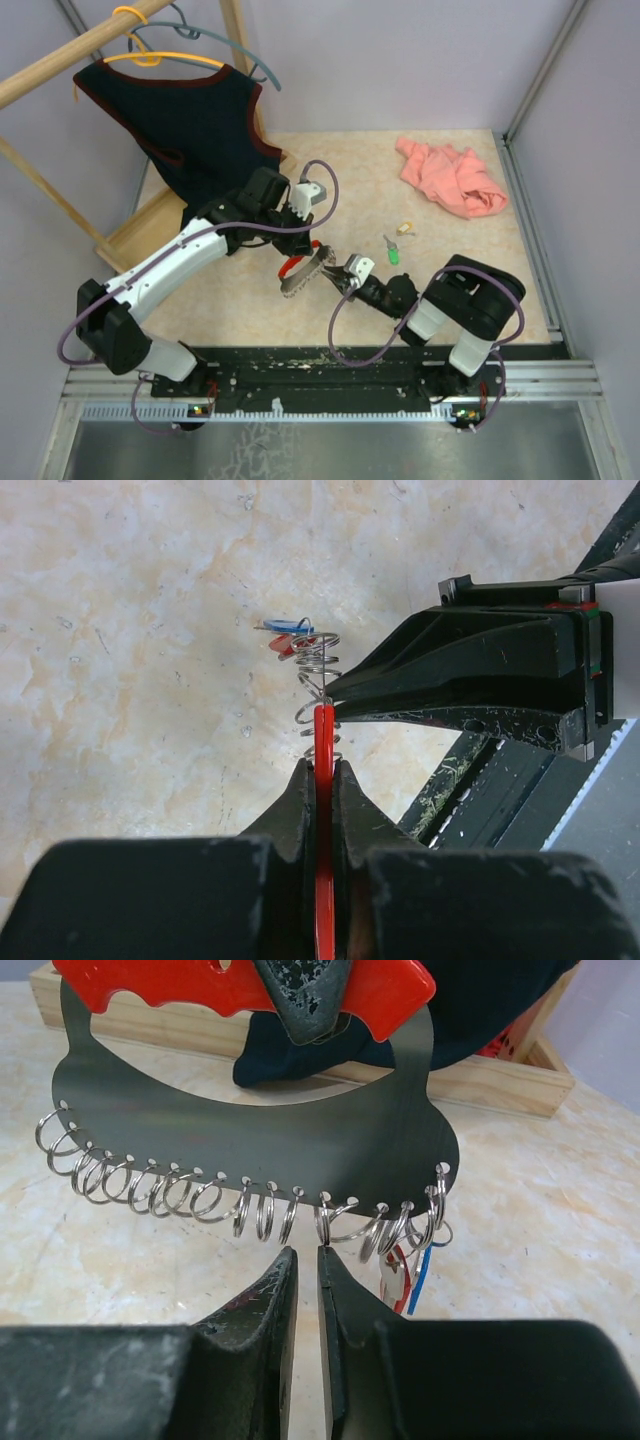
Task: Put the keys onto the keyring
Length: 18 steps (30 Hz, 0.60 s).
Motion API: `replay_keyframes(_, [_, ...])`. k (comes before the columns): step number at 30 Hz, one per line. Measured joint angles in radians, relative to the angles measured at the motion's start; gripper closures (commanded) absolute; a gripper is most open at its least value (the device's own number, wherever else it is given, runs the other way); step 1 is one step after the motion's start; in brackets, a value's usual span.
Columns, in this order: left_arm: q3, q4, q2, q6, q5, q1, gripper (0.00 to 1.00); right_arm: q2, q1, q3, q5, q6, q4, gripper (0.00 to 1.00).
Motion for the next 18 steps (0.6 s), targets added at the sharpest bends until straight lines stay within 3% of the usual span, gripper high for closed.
replay_keyframes(18, [0.0, -0.013, 0.0, 0.038, 0.014, 0.0, 1.0, -0.075, 0.0, -0.044, 0.065, -0.087, 0.0, 0.85])
